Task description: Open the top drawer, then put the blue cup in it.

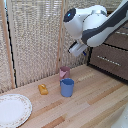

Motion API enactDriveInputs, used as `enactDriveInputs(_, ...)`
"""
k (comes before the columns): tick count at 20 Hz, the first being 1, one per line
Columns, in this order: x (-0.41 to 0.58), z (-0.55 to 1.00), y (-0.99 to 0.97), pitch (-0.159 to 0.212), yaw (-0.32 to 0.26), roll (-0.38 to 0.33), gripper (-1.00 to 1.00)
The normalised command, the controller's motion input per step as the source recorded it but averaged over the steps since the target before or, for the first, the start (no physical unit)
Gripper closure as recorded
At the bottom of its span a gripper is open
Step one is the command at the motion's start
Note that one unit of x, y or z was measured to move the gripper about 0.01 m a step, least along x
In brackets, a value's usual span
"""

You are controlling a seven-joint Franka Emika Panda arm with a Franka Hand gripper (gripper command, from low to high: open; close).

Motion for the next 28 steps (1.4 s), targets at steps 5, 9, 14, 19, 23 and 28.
enactDriveInputs(5, -0.183, 0.15, -0.37, 0.0, 0.076, -0.306, -1.0)
enactDriveInputs(9, -0.067, 0.38, -0.5, -0.008, 0.066, -0.202, -1.0)
enactDriveInputs(14, -0.025, 0.47, -0.55, -0.058, 0.082, -0.138, -1.0)
enactDriveInputs(19, -0.005, 0.36, -0.56, -0.085, 0.087, -0.134, -1.0)
enactDriveInputs(23, -0.032, 0.22, -0.46, -0.097, 0.126, -0.159, -1.0)
enactDriveInputs(28, 0.0, 0.2, -0.46, 0.048, 0.11, -0.161, -1.0)
